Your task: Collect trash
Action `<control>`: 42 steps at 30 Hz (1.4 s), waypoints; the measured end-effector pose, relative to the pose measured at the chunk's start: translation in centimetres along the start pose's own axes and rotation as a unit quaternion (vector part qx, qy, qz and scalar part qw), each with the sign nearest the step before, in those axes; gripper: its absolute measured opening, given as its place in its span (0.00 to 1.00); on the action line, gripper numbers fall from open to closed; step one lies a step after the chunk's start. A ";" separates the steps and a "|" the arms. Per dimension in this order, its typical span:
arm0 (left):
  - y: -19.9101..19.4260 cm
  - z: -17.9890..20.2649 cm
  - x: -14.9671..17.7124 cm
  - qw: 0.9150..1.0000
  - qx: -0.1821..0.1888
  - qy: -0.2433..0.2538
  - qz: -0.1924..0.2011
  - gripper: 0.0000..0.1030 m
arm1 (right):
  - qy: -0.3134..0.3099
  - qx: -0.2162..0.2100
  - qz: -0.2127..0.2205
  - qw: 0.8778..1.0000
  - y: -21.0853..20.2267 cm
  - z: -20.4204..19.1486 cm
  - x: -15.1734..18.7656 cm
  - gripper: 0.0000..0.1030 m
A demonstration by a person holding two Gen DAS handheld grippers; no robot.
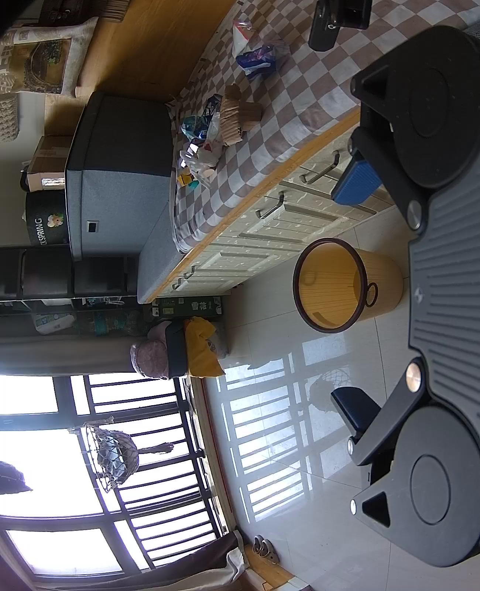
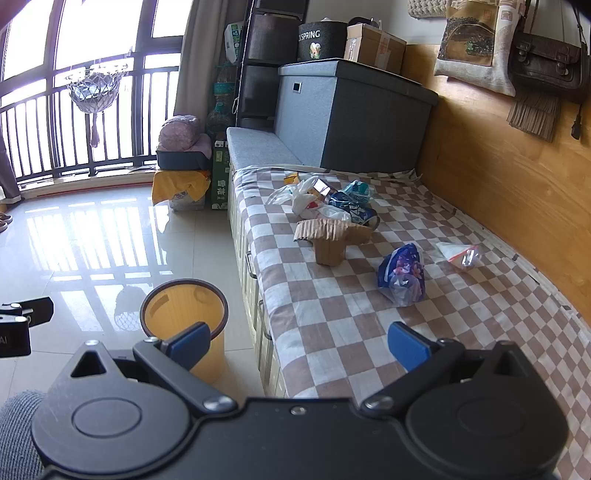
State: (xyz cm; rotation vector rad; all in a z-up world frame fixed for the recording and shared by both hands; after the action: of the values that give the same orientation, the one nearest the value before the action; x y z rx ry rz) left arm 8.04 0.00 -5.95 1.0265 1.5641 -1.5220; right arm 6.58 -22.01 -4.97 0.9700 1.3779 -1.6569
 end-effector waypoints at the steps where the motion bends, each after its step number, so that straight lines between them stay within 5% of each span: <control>1: 0.0 0.0 0.0 1.000 0.000 0.000 0.000 1.00 | 0.000 0.000 0.000 1.000 0.0 0.0 0.0 1.00; 42: 0.0 0.0 0.0 1.000 0.000 -0.001 -0.001 1.00 | -0.002 0.002 -0.001 1.000 -0.1 0.4 -0.3 1.00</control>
State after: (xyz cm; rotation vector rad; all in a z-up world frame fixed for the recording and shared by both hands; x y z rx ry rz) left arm 8.04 -0.01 -5.96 1.0250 1.5639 -1.5235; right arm 6.54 -22.41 -4.61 0.9680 1.3739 -1.6624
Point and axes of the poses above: each gripper's, at about its wrist camera, not at the fingertips, and y roughly the way its jaws point, z to its right, x to its underside, the point moved 10 cm from there along y, roughly the way its jaws point, and after that the axes turned 11 degrees about z, right-handed, at the moved point
